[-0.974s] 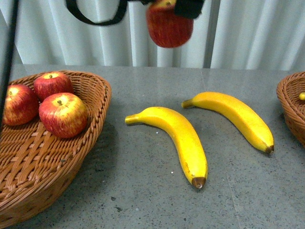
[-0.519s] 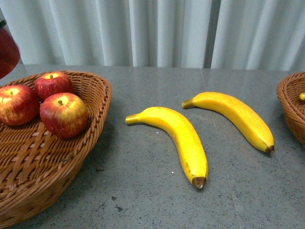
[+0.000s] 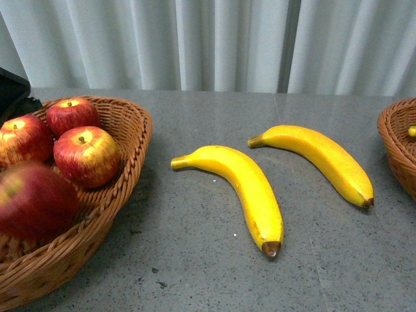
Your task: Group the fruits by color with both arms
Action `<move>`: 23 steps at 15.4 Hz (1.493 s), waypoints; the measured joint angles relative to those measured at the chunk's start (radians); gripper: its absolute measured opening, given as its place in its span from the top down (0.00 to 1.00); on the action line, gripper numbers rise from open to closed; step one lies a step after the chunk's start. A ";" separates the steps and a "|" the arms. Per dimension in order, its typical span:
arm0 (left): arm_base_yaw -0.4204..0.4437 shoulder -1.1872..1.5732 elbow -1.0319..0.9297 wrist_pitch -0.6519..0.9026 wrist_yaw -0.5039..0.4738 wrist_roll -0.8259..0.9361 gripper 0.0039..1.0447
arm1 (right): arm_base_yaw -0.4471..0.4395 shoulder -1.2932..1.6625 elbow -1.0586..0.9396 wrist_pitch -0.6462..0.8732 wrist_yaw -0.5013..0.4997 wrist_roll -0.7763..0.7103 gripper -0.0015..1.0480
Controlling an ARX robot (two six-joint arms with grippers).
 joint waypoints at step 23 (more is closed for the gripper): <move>0.292 -0.831 -0.470 -0.045 0.277 0.027 0.99 | 0.000 0.000 0.000 0.000 0.000 0.000 0.06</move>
